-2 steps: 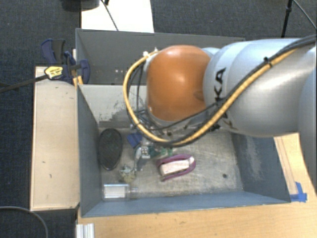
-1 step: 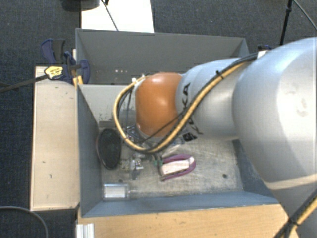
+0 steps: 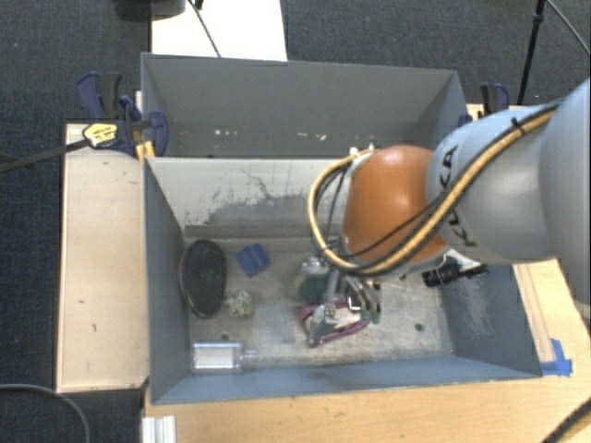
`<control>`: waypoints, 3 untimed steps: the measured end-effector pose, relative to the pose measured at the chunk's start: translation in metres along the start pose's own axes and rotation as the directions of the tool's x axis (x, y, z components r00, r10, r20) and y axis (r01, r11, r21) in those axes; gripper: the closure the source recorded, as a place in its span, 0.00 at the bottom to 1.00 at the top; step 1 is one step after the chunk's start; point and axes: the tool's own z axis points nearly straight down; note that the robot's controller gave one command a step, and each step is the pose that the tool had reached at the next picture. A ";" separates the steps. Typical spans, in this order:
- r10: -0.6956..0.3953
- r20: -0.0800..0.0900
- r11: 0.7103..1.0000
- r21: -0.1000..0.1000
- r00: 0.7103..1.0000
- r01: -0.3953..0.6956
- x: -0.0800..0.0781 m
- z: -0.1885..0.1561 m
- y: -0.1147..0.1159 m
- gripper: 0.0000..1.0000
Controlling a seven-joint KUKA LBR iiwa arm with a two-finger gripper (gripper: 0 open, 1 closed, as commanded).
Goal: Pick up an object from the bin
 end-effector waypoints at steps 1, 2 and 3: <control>0.009 -0.012 1.000 -0.012 1.000 -0.009 -0.023 0.053 -0.033 0.00; 0.012 -0.006 1.000 -0.010 1.000 -0.012 -0.025 0.050 -0.033 1.00; -0.018 0.007 1.000 -0.004 1.000 0.018 -0.016 -0.132 -0.032 1.00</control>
Offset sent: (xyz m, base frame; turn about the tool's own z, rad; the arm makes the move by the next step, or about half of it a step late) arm 0.0200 -0.0406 -0.0577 0.0073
